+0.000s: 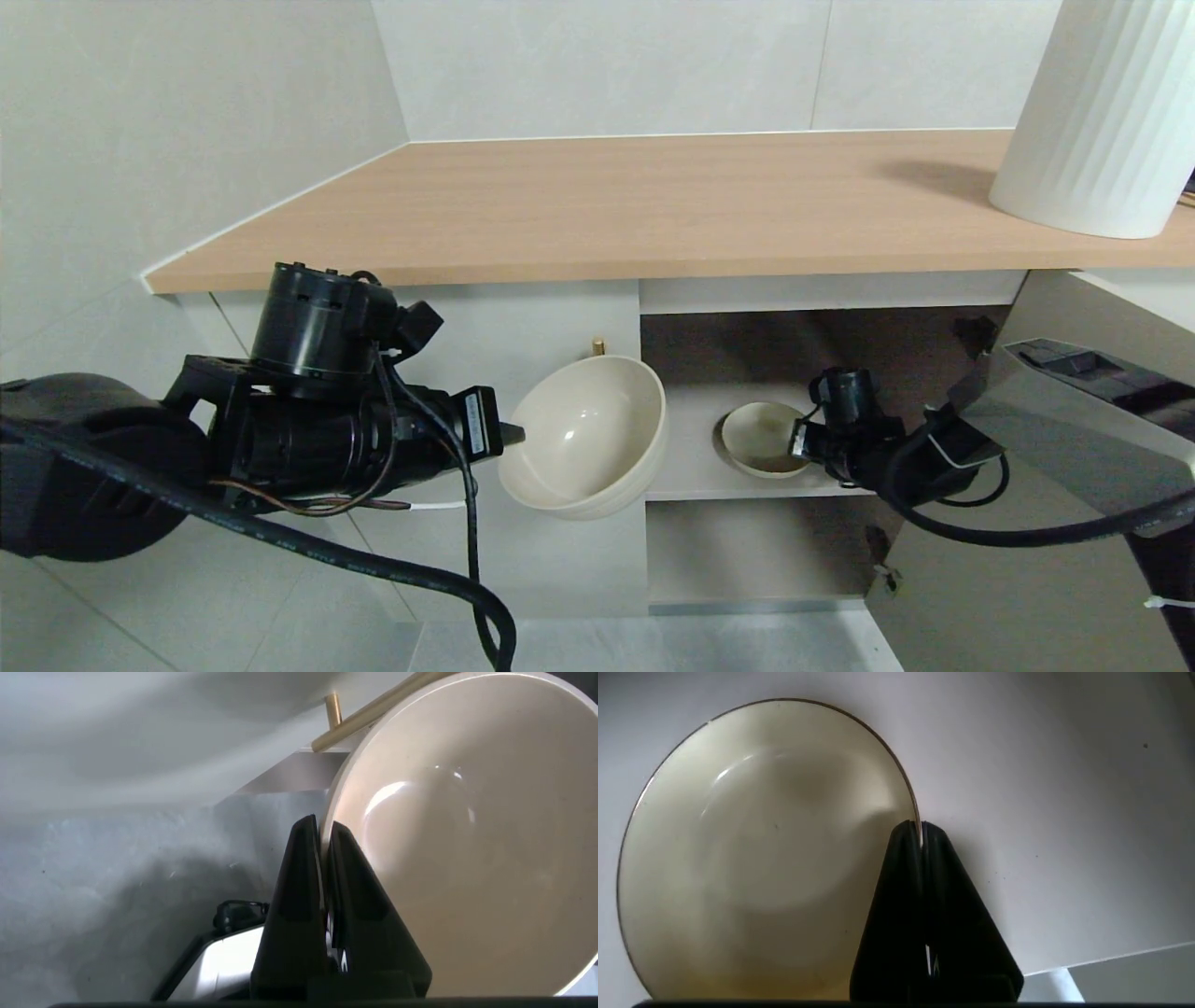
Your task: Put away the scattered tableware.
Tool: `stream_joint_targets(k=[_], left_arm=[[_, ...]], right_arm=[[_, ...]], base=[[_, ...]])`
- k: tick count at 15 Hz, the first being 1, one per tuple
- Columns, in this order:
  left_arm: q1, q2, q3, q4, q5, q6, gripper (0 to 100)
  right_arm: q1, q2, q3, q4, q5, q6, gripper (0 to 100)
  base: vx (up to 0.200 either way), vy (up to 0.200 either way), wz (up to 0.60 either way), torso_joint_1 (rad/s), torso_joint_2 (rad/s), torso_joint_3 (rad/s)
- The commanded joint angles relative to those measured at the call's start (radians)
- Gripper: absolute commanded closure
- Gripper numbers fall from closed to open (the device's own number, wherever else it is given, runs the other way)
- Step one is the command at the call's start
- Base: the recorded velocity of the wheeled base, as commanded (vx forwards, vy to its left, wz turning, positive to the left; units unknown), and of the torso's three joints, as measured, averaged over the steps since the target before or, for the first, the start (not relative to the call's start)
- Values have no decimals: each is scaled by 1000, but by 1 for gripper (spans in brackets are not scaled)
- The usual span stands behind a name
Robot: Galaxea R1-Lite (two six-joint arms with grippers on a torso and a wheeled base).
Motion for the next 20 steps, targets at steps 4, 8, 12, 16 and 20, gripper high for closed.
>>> stream_joint_targets(k=[4,8,12,16,20], left_arm=[[0,23,0,-1,2,0,100],[-11,54,0,-1,6,-2,100],[-48,115,0,5,66,3,100],[-87,199,0,11,213,23,100],[-118,255,3,42,308,56,100]], right_arm=[[0,3,-3,0,-9,0,0],[4,-32,31,3,-5,0,0],[57,-221,198,17,122,-3,0],[149,-397,280,144,253,-1,0],[250,-526,333,250,386,-1,0]], base=[[0,0,0,0,0,0],[0,0,0,0,0,0],[0,0,0,0,0,0],[0,0,0,0,0,0],[0,0,0,0,0,0]])
